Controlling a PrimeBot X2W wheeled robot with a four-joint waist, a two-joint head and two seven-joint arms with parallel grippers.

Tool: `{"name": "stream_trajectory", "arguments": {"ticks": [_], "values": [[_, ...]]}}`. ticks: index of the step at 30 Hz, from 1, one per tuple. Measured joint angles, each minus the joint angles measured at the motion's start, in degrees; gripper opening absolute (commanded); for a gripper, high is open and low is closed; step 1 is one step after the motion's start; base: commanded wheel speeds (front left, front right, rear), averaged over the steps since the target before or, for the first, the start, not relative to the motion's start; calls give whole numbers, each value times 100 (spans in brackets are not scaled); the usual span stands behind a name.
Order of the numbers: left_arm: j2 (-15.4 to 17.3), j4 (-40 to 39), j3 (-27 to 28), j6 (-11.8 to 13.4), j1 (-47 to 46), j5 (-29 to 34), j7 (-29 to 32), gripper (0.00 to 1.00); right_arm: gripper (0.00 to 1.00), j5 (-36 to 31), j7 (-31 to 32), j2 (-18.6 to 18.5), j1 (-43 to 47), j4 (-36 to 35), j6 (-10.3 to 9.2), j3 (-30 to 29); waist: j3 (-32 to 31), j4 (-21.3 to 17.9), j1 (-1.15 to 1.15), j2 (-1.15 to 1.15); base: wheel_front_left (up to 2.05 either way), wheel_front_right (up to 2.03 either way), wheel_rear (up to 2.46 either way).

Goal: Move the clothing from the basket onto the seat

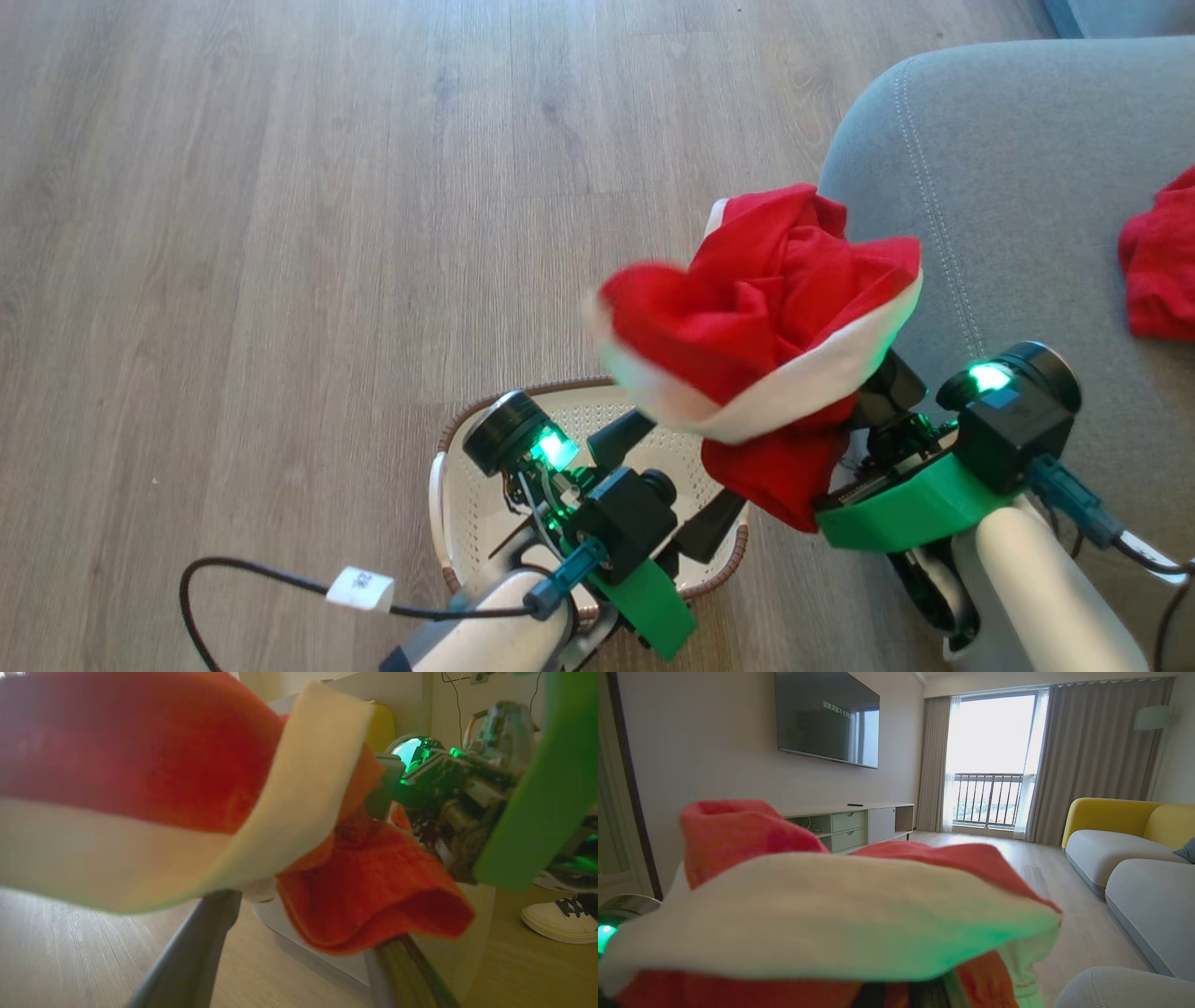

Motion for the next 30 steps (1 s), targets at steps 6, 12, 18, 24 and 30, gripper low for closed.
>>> {"name": "stream_trajectory", "arguments": {"ticks": [6, 12, 18, 24, 30], "values": [[0, 125, 7, 1, 0, 26, 0, 100, 0, -48, 0, 7, 4, -14, 0, -234, 0, -5, 0, 0, 0, 0, 0], [0, 263, 24, -3, 9, 121, 0, 100, 0, -48, 0, 25, 62, -20, 0, -613, -30, -24, 0, 0, 0, 0, 0], [29, 382, 64, -10, 222, 197, 0, 100, 0, -48, 0, 46, 275, -33, 0, -1082, -55, -93, 0, 0, 0, 0, 0], [75, 472, 97, -15, 238, 212, 1, 100, 0, -99, 0, 54, 454, -20, 0, -1523, -42, -187, 0, 0, 0, 0, 0], [79, 522, 230, -15, 398, 209, 1, 100, 0, -100, 0, 138, 725, 197, 0, -1933, -13, -261, 0, 0, 0, 0, 0]]}}
